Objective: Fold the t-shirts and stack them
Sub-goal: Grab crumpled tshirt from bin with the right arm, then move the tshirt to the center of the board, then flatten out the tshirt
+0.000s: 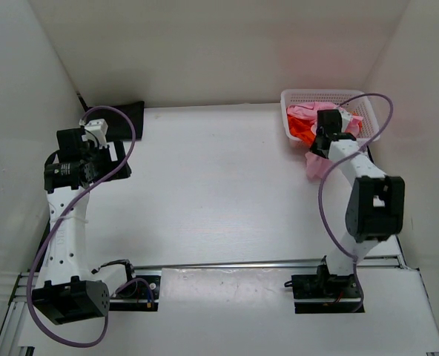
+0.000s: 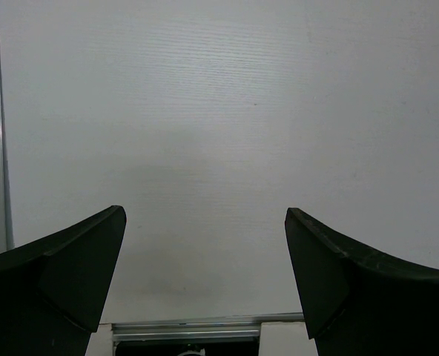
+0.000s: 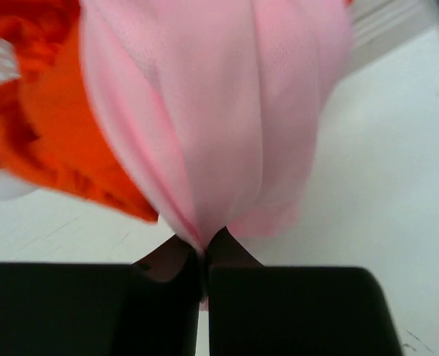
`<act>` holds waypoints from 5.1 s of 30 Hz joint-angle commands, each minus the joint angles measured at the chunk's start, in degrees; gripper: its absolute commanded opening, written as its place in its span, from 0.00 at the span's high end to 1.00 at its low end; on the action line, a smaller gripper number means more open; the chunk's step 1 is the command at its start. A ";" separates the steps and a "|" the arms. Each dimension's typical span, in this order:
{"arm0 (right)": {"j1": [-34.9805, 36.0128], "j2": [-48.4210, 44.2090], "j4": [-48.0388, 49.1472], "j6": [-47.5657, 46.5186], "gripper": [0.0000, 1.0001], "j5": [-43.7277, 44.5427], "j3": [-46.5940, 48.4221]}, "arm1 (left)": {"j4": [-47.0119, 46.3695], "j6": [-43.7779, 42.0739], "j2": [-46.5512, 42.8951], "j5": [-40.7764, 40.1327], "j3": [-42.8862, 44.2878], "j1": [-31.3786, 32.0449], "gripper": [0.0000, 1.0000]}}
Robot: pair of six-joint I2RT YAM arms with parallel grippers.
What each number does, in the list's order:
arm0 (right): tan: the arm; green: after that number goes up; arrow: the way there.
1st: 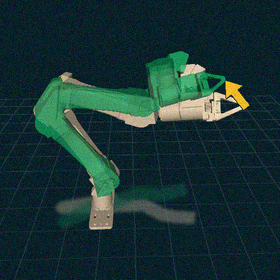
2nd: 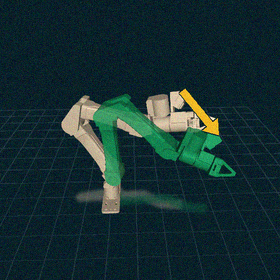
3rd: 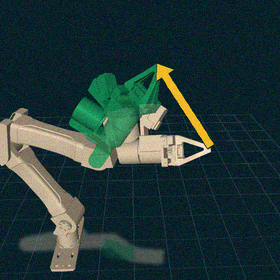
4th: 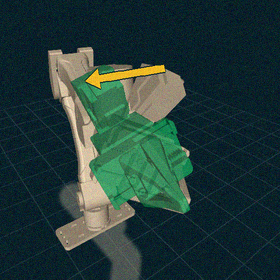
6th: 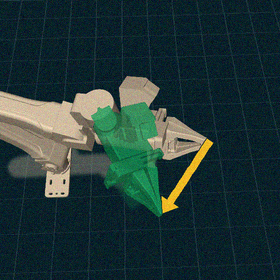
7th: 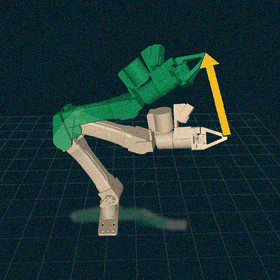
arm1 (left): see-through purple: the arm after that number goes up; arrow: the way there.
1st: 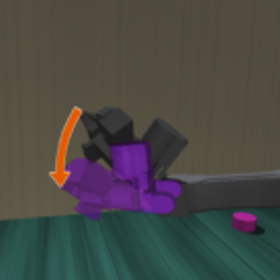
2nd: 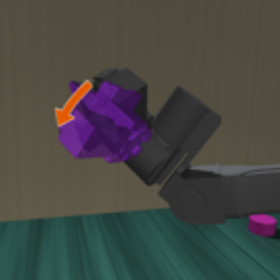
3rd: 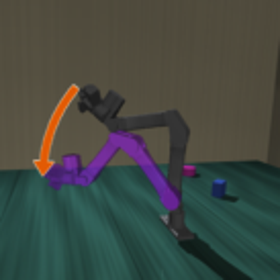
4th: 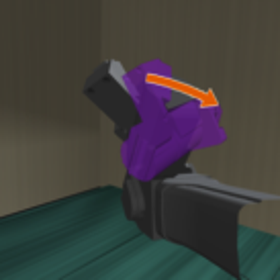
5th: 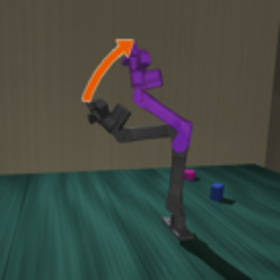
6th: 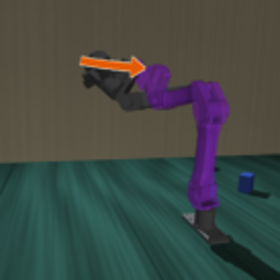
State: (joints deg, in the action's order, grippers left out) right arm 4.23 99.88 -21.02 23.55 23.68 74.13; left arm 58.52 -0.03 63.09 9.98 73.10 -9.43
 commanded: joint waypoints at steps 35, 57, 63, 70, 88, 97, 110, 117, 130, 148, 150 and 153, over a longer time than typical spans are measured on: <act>33.55 -23.24 -2.00 -0.17 1.00 -28.27 23.54 | -1.48 0.03 -15.37 6.72 -2.96 -1.56 0.00; 58.37 -22.77 -1.94 -2.84 0.16 -25.89 -8.93 | 6.50 0.03 -8.19 14.70 -7.45 -2.53 0.00; 43.41 -25.62 -3.51 9.76 0.18 -18.25 -20.33 | 9.25 0.03 1.67 13.26 -7.45 11.08 0.09; 41.12 -10.33 -3.33 7.91 0.18 -20.16 -18.32 | 1.52 0.03 14.68 -4.96 -6.65 29.26 0.02; 37.18 -8.54 1.86 10.91 1.00 -23.07 -18.94 | -9.74 0.03 21.03 -10.59 -15.38 32.73 0.90; 21.97 -23.31 -7.99 -0.60 1.00 -12.89 2.40 | -2.64 0.03 18.29 -15.60 18.85 18.76 0.90; 34.42 -48.27 -9.13 3.33 1.00 -10.77 -20.02 | 3.26 0.03 7.68 -12.53 -2.99 24.45 0.49; 49.19 -54.25 -16.14 21.25 0.35 -7.43 -39.75 | 6.26 0.03 1.78 -12.43 -20.71 22.80 0.12; 45.09 -52.43 -17.04 30.67 0.27 4.97 -37.75 | -6.58 0.03 15.64 -18.33 -17.82 10.75 0.08; 21.35 -17.44 -0.43 21.27 0.36 -18.31 -32.20 | -8.07 0.03 27.34 -4.00 -20.28 11.89 0.30; 21.96 -15.60 0.88 21.27 0.43 -18.85 -32.20 | -8.60 0.03 28.75 -3.48 -20.28 11.89 0.38; 22.67 -13.22 1.59 21.27 0.63 -20.08 -31.59 | -9.12 0.03 29.90 -1.46 -20.28 11.89 0.61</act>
State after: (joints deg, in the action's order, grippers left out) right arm 26.30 83.70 -21.41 45.39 7.33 42.30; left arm 50.72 0.19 93.27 4.62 53.04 2.15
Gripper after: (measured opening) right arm 0.403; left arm 0.420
